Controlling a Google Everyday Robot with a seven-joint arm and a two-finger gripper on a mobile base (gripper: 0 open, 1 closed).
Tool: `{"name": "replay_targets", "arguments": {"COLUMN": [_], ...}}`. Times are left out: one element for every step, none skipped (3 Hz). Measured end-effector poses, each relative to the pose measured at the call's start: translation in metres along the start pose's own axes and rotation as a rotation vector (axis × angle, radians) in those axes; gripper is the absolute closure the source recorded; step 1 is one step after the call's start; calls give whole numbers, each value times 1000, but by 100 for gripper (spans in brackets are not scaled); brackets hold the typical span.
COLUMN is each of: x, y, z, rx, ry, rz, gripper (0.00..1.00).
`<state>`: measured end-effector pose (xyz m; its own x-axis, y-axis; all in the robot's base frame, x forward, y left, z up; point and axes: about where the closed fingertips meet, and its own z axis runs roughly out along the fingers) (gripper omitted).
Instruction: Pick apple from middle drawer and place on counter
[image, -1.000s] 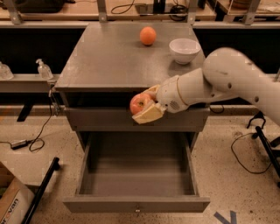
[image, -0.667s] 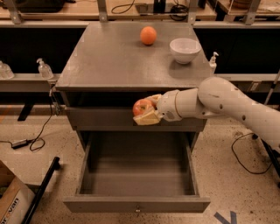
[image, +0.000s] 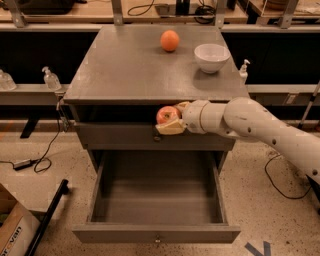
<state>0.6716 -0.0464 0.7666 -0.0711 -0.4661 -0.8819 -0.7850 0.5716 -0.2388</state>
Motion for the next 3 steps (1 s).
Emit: {"name": "replay_targets", "arguments": {"x": [1,1,0], "y": [0,1,5], "z": [1,2,0], "rx": [0,-3,-68], "ry": [0,2,18], "rz": [0,4,-12], "gripper": [100,100,100]}}
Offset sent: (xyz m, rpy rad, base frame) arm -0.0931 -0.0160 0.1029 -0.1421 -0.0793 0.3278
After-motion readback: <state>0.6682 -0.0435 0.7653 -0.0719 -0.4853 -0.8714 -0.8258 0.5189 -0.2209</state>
